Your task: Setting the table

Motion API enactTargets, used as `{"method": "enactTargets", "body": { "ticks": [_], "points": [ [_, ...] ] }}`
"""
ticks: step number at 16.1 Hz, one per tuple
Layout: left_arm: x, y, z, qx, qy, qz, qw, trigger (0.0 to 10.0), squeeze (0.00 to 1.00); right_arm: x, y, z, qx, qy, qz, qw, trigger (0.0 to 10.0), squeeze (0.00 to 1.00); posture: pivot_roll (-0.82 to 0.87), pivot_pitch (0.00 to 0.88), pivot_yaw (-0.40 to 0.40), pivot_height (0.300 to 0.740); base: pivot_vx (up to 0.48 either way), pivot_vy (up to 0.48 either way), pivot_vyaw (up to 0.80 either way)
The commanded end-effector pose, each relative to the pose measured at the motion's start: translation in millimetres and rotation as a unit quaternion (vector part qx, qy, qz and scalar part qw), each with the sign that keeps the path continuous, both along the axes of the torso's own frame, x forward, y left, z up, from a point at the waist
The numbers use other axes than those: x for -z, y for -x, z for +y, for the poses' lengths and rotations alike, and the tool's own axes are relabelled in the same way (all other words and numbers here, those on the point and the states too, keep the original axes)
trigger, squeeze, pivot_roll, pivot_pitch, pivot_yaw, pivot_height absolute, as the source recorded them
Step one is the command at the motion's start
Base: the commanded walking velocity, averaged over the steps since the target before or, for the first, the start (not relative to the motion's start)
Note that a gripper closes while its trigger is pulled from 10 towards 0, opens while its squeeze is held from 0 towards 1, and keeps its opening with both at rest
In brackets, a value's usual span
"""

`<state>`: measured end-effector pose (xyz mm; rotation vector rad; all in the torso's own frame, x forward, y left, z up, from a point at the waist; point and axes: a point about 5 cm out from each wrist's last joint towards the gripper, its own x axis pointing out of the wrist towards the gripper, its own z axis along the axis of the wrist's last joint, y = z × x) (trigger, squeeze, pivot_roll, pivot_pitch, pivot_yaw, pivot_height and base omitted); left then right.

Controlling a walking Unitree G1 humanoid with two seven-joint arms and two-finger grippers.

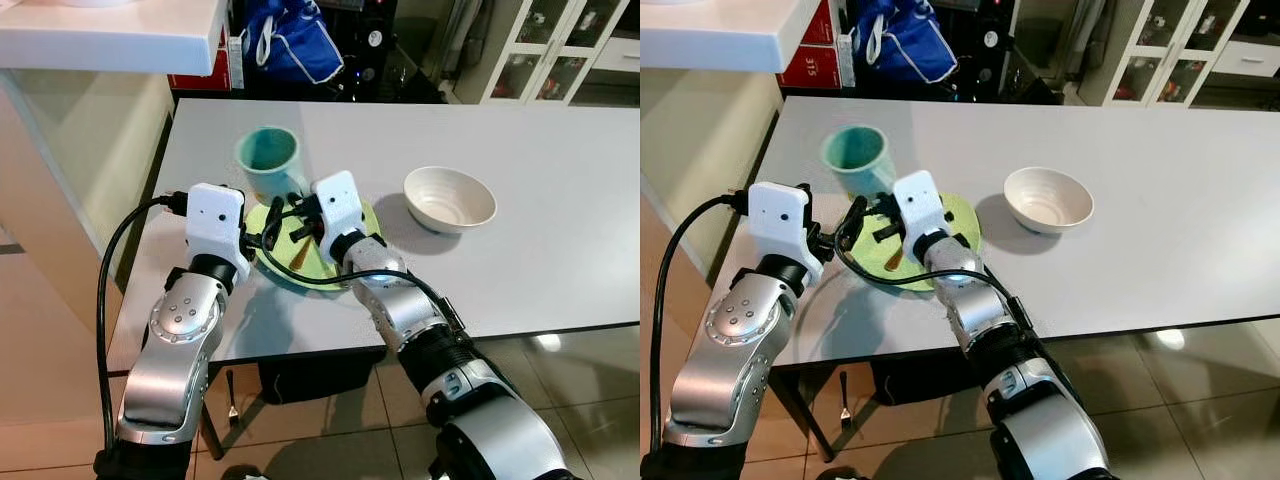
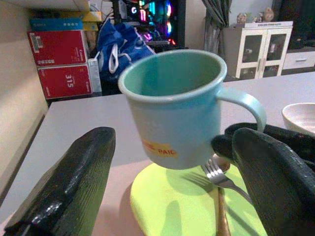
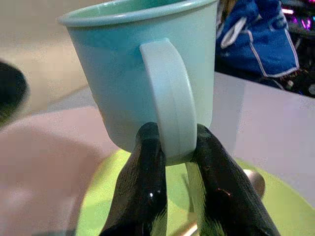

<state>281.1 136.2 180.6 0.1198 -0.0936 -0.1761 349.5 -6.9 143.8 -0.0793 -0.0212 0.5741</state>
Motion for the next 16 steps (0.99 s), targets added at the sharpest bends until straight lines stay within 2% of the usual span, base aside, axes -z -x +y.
{"method": "enactTargets", "body": {
  "ticks": [1,3,5,8,9,12,16],
  "points": [
    [0,0.1,-0.8,-0.003,0.001,0.002,1.0,10.0,0.0,-17,-0.6,21.5,-0.018,-0.015,-0.017,1.0,10.0,0.0,0.27,0.0,-0.079,0.74,0.0,0.0,0.0],
    [0,-0.2,1.0,-0.01,0.003,0.003,1.0,10.0,0.0,-18,-0.9,21.3,-0.021,-0.014,-0.019,1.0,10.0,0.0,0.28,0.0,-0.084,0.74,0.0,0.0,0.0],
    [1,0.3,2.6,-0.015,0.005,0.004,1.0,10.0,0.0,-19,-5.5,13.0,0.0,-0.012,-0.025,1.0,10.0,0.0,0.28,0.0,-0.084,0.74,0.0,0.0,0.0],
    [1,-0.1,3.7,-0.016,0.005,0.006,1.0,10.0,0.0,-23,-15.0,-4.1,0.038,-0.01,-0.037,0.999,10.0,0.0,0.27,0.0,-0.075,0.74,0.0,0.0,0.0],
    [2,-0.9,4.7,-0.017,0.004,0.009,1.0,10.0,0.0,-26,-20.5,-15.3,0.061,-0.009,-0.042,0.997,10.0,0.0,0.27,0.0,-0.071,0.74,0.0,0.0,0.0],
    [2,0.0,4.3,-0.015,0.002,0.011,1.0,10.0,0.0,-28,-28.4,-30.6,0.099,-0.003,-0.044,0.994,10.0,0.0,0.27,0.0,-0.068,0.74,0.0,0.0,0.0],
    [3,4.5,10.3,-0.013,-0.01,0.019,1.0,10.0,0.0,-24,-39.9,-60.7,0.181,0.025,-0.043,0.982,10.0,0.0,0.29,0.0,-0.041,0.74,0.0,0.0,0.0]
  ]
}}
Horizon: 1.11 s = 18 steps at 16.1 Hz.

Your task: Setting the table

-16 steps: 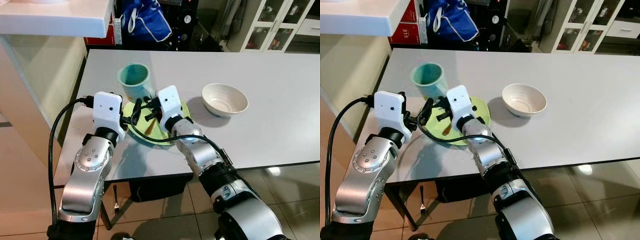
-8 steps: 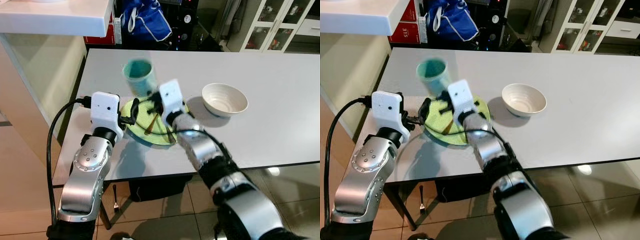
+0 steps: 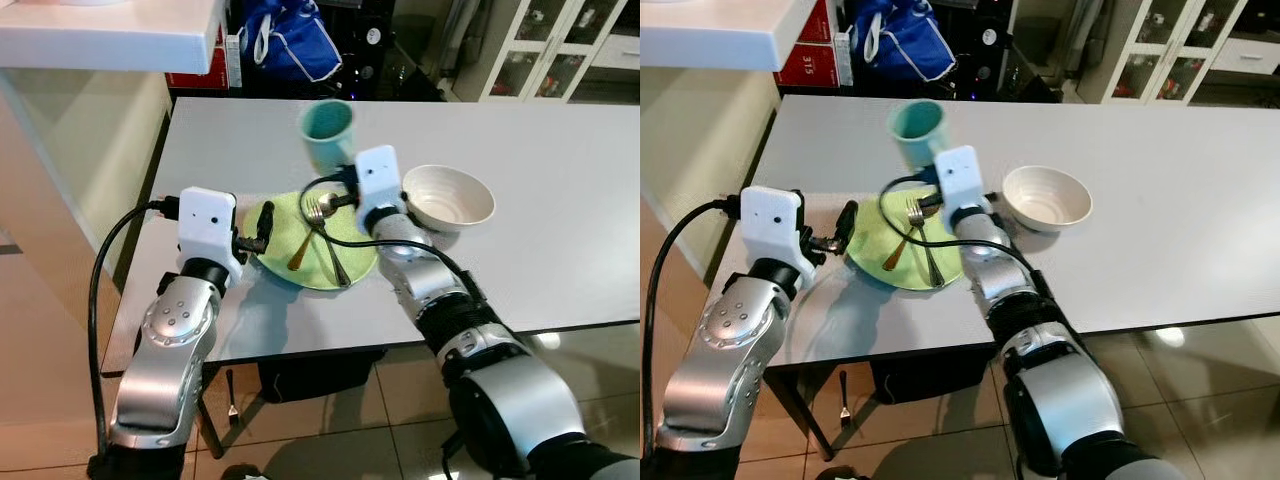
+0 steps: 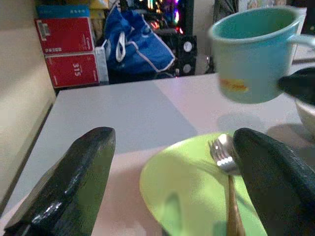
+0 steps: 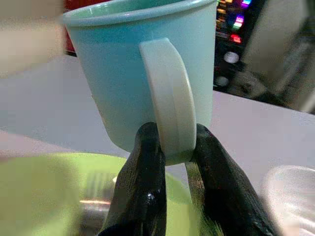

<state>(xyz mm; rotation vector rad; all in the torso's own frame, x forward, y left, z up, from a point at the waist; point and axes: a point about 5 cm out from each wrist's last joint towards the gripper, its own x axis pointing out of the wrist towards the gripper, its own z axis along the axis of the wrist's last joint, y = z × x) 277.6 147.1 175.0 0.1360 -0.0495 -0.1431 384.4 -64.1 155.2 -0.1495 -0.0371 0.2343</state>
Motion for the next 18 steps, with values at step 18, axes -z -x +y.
{"method": "enactTargets", "body": {
  "ticks": [18],
  "points": [
    [-2,-9.0,-6.2,0.05,-0.006,0.019,0.999,10.0,0.0,6,67.4,-60.5,0.194,0.002,-0.113,0.974,10.0,0.0,0.17,0.0,0.047,0.74,0.0,0.0,0.0]
  ]
}}
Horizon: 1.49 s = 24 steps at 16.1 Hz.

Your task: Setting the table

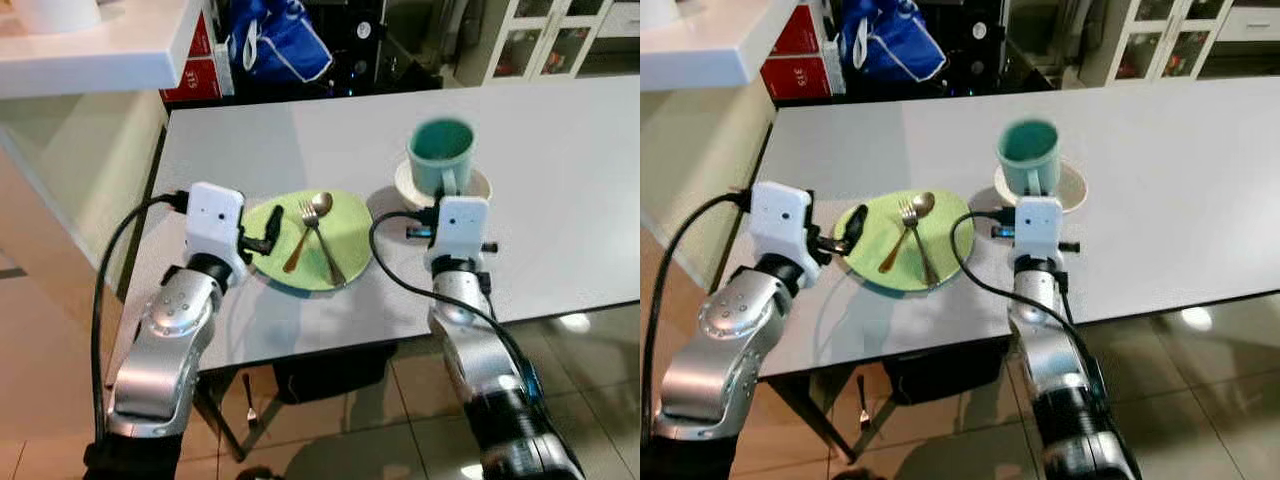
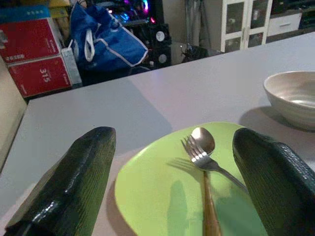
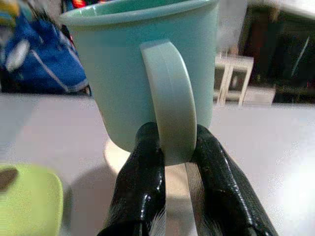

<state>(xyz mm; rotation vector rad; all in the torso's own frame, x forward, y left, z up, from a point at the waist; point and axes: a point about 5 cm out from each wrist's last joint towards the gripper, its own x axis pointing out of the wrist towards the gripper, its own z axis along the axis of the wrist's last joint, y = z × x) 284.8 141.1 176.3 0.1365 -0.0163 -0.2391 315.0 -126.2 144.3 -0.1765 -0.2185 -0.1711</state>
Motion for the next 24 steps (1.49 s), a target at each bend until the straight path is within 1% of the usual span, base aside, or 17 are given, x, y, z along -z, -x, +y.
{"method": "enactTargets", "body": {
  "ticks": [1,2,4,5,6,8,12,14,17,18,20,22,23,24],
  "points": [
    [-1,-1.9,-0.3,0.004,-0.003,-0.001,1.0,10.0,0.0,-8,1.5,1.9,0.001,0.007,-0.012,1.0,10.0,0.0,0.17,0.0,0.047,0.74,0.0,0.0,0.0],
    [0,-3.0,-0.7,0.005,-0.002,0.0,1.0,10.0,0.0,-9,10.8,0.7,0.008,0.013,-0.016,1.0,10.0,0.0,0.16,0.0,0.05,0.74,0.0,0.0,0.0],
    [0,-4.7,-1.2,0.008,-0.003,0.0,1.0,10.0,0.0,-14,18.5,-4.8,0.027,0.01,-0.024,0.999,10.0,0.0,0.16,0.0,0.056,0.74,0.0,0.0,0.0],
    [0,-6.0,-0.7,0.008,-0.004,0.0,1.0,10.0,0.0,-16,29.8,-8.6,0.029,0.016,-0.027,0.999,10.0,0.0,0.15,0.0,0.057,0.74,0.0,0.0,0.0],
    [1,-6.7,-0.4,0.008,-0.003,0.001,1.0,10.0,0.0,-14,33.4,-10.1,0.029,0.014,-0.019,0.999,10.0,0.0,0.14,0.0,0.059,0.74,0.0,0.0,0.0],
    [1,-9.8,-1.3,0.014,0.0,0.005,1.0,10.0,0.0,1,50.8,-21.4,0.035,0.016,0.021,0.999,10.0,0.0,0.11,0.0,0.076,0.74,0.0,0.0,0.0],
    [2,-14.3,-4.6,0.031,-0.003,0.007,1.0,10.0,0.0,14,73.2,-24.8,0.024,0.019,0.046,0.998,10.0,0.0,0.08,0.0,0.1,0.74,0.0,0.0,0.0],
    [1,-16.4,-5.5,0.036,-0.005,0.006,0.999,10.0,0.0,32,84.4,-31.3,0.019,0.025,0.082,0.996,10.0,0.0,0.07,0.0,0.109,0.74,0.0,0.0,0.0],
    [1,-16.6,-6.3,0.039,-0.005,0.006,0.999,10.0,0.0,38,86.5,-26.3,0.008,0.019,0.097,0.995,10.0,0.0,0.08,0.0,0.111,0.74,0.0,0.0,0.0],
    [2,-15.1,-5.5,0.041,-0.007,0.008,0.999,10.0,0.0,51,89.0,-23.8,-0.004,0.019,0.12,0.993,10.0,0.0,0.09,0.0,0.114,0.74,0.0,0.0,0.0],
    [2,-13.9,-3.5,0.042,-0.011,0.009,0.999,10.0,0.0,61,88.0,-22.3,-0.011,0.013,0.137,0.99,10.0,0.0,0.1,0.0,0.121,0.74,0.0,0.0,0.0],
    [1,-13.0,-1.4,0.042,-0.014,0.009,0.999,10.0,0.0,71,82.8,-19.5,-0.014,0.013,0.152,0.988,10.0,0.0,0.12,0.0,0.123,0.74,0.0,0.0,0.0],
    [0,-12.4,0.8,0.039,-0.016,0.009,0.999,10.0,0.0,76,75.6,-18.4,-0.009,0.011,0.154,0.988,10.0,0.0,0.13,0.0,0.124,0.74,0.0,0.0,0.0],
    [-1,-11.6,1.9,0.038,-0.017,0.008,0.999,10.0,0.0,76,71.3,-16.5,-0.01,0.009,0.151,0.988,10.0,0.0,0.13,0.0,0.125,0.74,0.0,0.0,0.0]
  ]
}}
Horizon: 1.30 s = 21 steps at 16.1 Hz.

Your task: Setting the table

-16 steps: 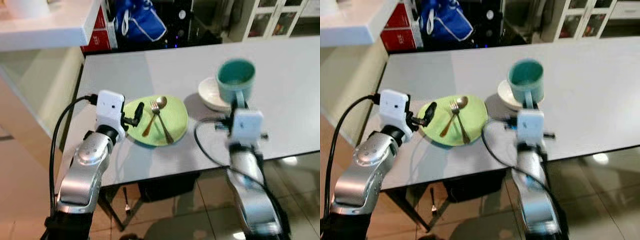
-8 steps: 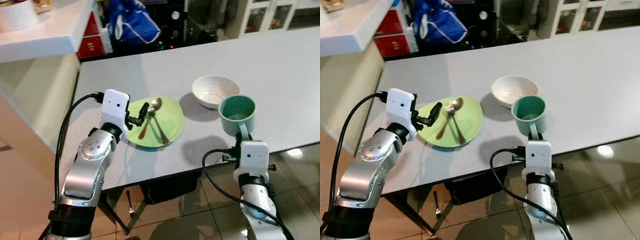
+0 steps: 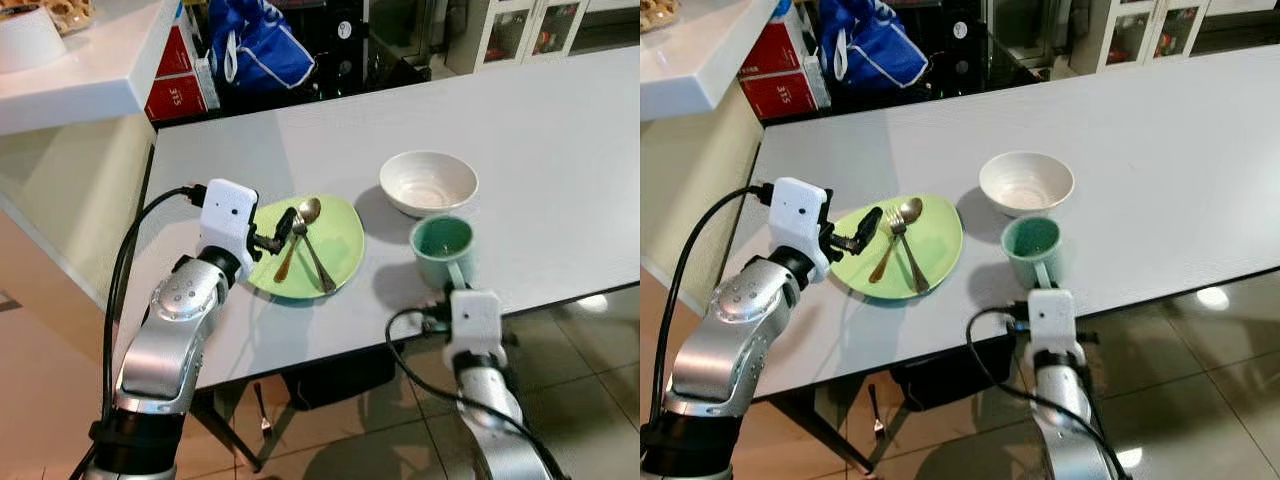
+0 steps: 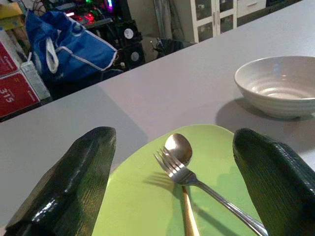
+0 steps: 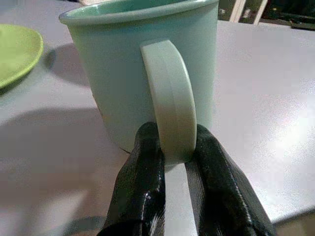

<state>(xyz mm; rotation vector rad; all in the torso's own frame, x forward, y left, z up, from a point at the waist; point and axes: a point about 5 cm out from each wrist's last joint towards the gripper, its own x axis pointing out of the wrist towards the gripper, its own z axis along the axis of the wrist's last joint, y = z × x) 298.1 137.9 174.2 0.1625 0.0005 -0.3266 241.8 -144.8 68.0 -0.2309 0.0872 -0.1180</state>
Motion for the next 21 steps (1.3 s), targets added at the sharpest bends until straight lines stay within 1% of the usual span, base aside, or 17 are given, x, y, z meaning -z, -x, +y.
{"method": "enactTargets", "body": {
  "ticks": [1,4,6,9,21],
  "points": [
    [-3,2.0,5.6,-0.006,-0.002,-0.002,1.0,10.0,0.0,0,-2.9,2.6,0.001,-0.007,-0.005,1.0,10.0,0.0,0.13,0.0,0.124,0.74,0.0,0.0,0.0],
    [-3,3.9,7.4,-0.008,-0.004,-0.001,1.0,10.0,0.0,4,-10.4,4.4,0.004,-0.016,-0.006,1.0,10.0,0.0,0.14,0.0,0.126,0.74,0.0,0.0,0.0],
    [-4,4.6,8.4,-0.008,-0.005,0.0,1.0,10.0,0.0,7,-11.8,4.3,0.009,-0.019,-0.004,1.0,10.0,0.0,0.15,0.0,0.13,0.74,0.0,0.0,0.0],
    [-5,5.2,10.2,-0.008,-0.008,0.001,1.0,10.0,0.0,14,-8.7,7.7,0.01,-0.024,0.002,1.0,10.0,0.0,0.15,0.0,0.137,0.74,0.0,0.0,0.0],
    [-5,5.2,10.2,-0.008,-0.008,0.001,1.0,10.0,0.0,14,-8.7,7.7,0.01,-0.024,0.002,1.0,10.0,0.0,0.15,0.0,0.137,0.74,0.0,0.0,0.0]
  ]
}}
